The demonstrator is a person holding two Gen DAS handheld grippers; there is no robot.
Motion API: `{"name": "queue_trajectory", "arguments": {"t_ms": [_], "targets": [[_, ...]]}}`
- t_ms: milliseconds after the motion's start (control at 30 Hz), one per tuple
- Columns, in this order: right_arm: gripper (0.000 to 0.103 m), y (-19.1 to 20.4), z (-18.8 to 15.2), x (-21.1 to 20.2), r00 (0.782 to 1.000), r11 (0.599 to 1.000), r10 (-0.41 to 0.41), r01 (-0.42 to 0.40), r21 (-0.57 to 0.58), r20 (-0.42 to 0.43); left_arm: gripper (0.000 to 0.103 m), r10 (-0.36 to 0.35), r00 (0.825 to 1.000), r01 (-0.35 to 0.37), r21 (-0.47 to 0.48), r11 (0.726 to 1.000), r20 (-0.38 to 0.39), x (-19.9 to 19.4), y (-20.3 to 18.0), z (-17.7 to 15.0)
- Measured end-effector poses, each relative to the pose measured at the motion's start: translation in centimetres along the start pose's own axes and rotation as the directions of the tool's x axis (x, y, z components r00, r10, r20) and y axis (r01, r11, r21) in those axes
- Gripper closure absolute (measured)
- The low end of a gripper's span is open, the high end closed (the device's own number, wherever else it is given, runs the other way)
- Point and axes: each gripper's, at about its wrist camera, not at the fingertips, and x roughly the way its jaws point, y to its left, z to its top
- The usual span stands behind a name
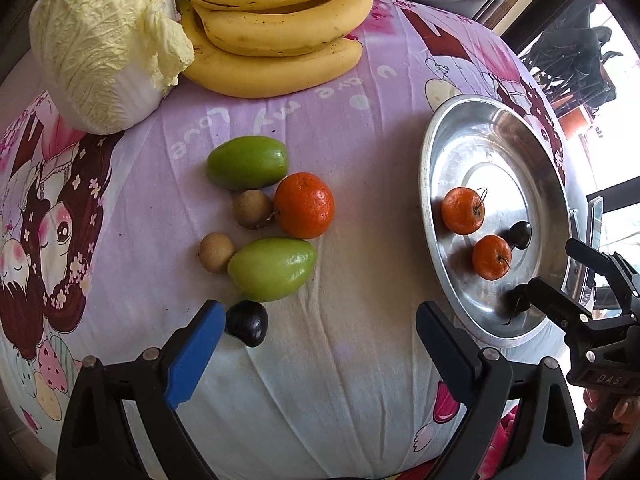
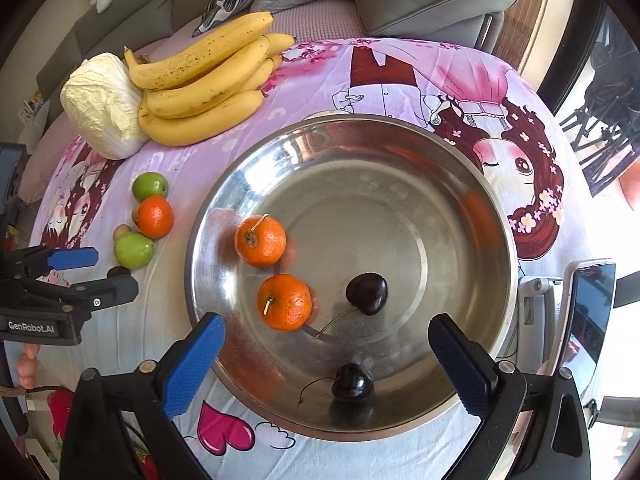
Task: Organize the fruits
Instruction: 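Withdraw both grippers from the bowl back toward the remaining fruit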
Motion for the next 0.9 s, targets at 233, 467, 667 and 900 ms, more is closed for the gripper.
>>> {"name": "queue_trajectory", "arguments": {"t_ms": [233, 467, 667, 900], "targets": [[0.0, 2.7, 0.4, -0.8, 1.0, 0.998, 0.002, -0.002, -0.059, 0.002, 0.007, -0.007, 1.0, 0.007, -0.045, 0.999, 0.014, -1.2, 3.7, -1.7], [0.0, 6.8, 0.9, -1.2, 0.999, 0.99, 0.042, -0.038, -0.138, 0.02, 0.007, -0.012, 0.999, 0.016, -0.102, 0.995, 0.038, -3.0, 8.4, -3.5], [0.0, 11.0, 1.5, -0.6, 0.999, 0.985, 0.041, -0.038, -0.167, 0.019, 0.007, -0.016, 1.0, 0.021, -0.172, 0.985, 0.026, -3.7, 11.8, -4.6], [0.0, 13.6, 2.5, 1.0, 1.0, 0.997, 0.028, -0.029, -0.076, -0.012, 0.006, -0.049, 0.999, 0.052, -0.229, 0.972, 0.017, -3.7, 14.2, -4.9]]}}
